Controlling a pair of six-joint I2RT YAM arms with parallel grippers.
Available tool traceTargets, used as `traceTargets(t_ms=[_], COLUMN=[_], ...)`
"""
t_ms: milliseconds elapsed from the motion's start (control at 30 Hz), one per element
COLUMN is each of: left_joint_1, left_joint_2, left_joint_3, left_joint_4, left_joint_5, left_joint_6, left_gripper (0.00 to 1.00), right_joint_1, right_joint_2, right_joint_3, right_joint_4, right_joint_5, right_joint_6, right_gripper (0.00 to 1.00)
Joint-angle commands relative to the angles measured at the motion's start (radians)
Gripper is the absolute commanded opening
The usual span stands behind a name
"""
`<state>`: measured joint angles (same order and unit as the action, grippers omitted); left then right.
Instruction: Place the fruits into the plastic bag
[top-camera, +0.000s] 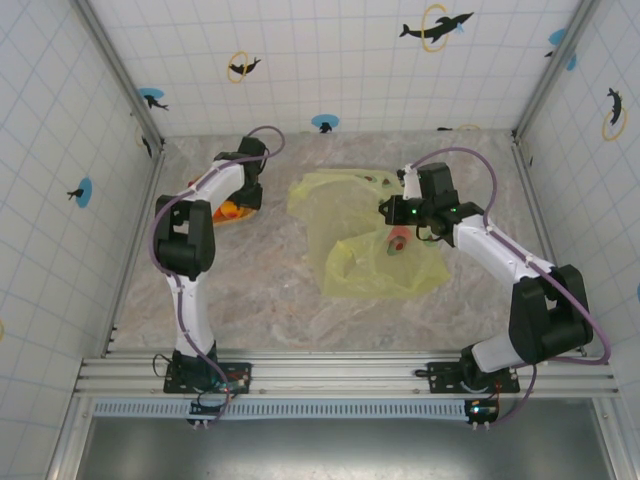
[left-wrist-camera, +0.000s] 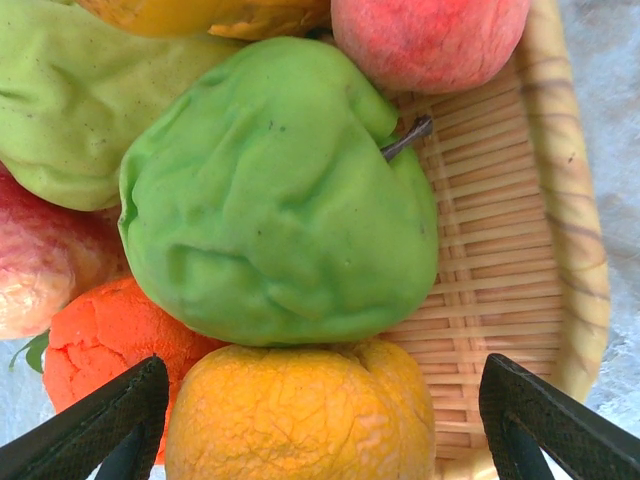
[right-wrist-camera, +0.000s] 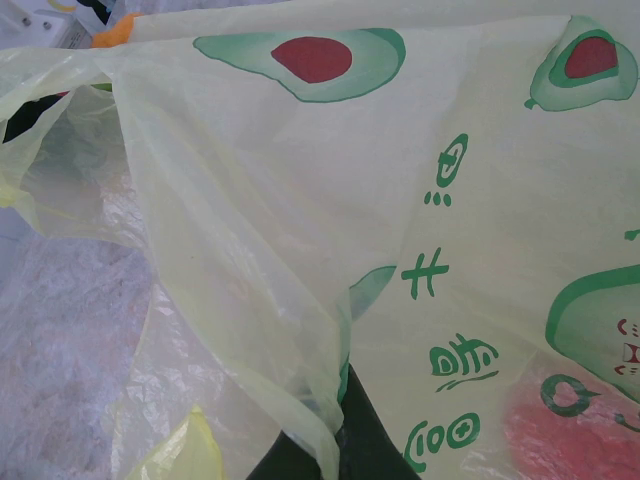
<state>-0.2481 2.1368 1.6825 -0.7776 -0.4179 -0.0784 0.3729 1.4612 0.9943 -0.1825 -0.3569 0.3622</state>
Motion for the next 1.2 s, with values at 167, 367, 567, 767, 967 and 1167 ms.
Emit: traceTargets(t_ms=[167, 367, 567, 767, 967, 1167], left_joint_1=[-0.009, -0.008, -0.014, -0.022, -0.029, -0.05], left_joint_2=[0.021, 0.028, 0.034, 0.025, -0.019, -0.148], left_joint_3=[0.021, 0.021, 0.021, 0.021, 0.015, -0.037], left_joint_4=[-0.037, -0.037, -0.042, -0.04, -0.042, -0.057], left_joint_5=[-0.06, -0.057, -0.058, -0.072, -0.084, -0.073], left_joint_6=[0.023, 0.024, 0.023, 0.023, 0.013, -0.024], left_gripper=[0.78, 0.78, 0.77, 0.7, 0.62, 0.61], right_joint_1=[-0.005, -0.005, -0.007, -0.008, -0.008, -0.012], right_joint_2=[0.016, 0.016, 0.013, 0.014, 0.01, 0.004], right_joint_3=[-0.015, -0.017, -0.018, -0.02, -0.02, -0.017], right_joint_4=[0.018, 0.018, 0.017, 0.016, 0.015, 0.006], right_joint_5=[-0.009, -0.008, -0.007, -0.008, -0.011, -0.008], right_joint_6=[-0.01, -0.01, -0.011, -0.011, -0.01, -0.006], right_gripper=[0.0, 0.0, 0.0, 0.0, 0.0, 0.0])
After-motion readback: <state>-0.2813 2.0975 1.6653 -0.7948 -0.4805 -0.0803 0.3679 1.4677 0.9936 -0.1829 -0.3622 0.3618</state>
